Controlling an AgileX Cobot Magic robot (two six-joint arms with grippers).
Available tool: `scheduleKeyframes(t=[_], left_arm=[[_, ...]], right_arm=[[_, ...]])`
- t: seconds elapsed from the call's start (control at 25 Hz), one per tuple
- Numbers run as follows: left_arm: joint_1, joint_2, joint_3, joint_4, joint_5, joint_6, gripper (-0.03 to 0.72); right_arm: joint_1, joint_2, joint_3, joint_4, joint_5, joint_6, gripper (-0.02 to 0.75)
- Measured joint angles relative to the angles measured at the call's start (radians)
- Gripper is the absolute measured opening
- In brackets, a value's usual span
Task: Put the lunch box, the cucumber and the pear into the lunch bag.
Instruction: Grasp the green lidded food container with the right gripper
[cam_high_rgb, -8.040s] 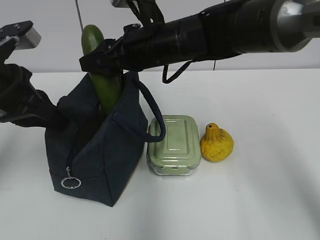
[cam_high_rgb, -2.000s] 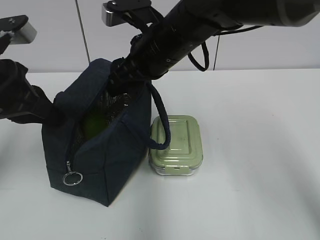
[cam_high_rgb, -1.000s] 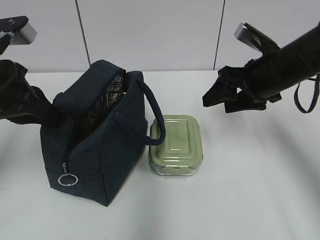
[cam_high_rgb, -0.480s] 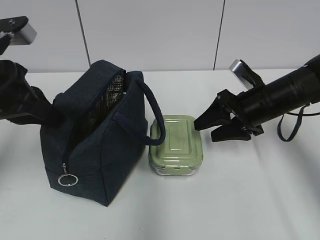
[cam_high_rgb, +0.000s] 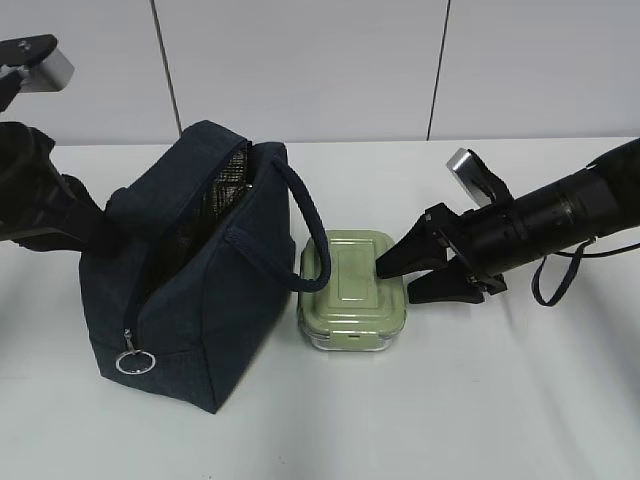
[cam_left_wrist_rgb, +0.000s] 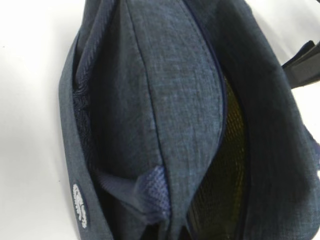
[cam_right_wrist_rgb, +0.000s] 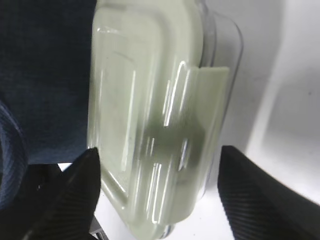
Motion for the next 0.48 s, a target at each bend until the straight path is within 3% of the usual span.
scheduleKeyframes(t=[0.48], left_arm=[[0.000, 0.000, 0.000, 0.002, 0.001, 0.000, 0.001]], right_arm=[[0.000, 0.036, -0.019, 0.050, -0.011, -0.048, 0.559]])
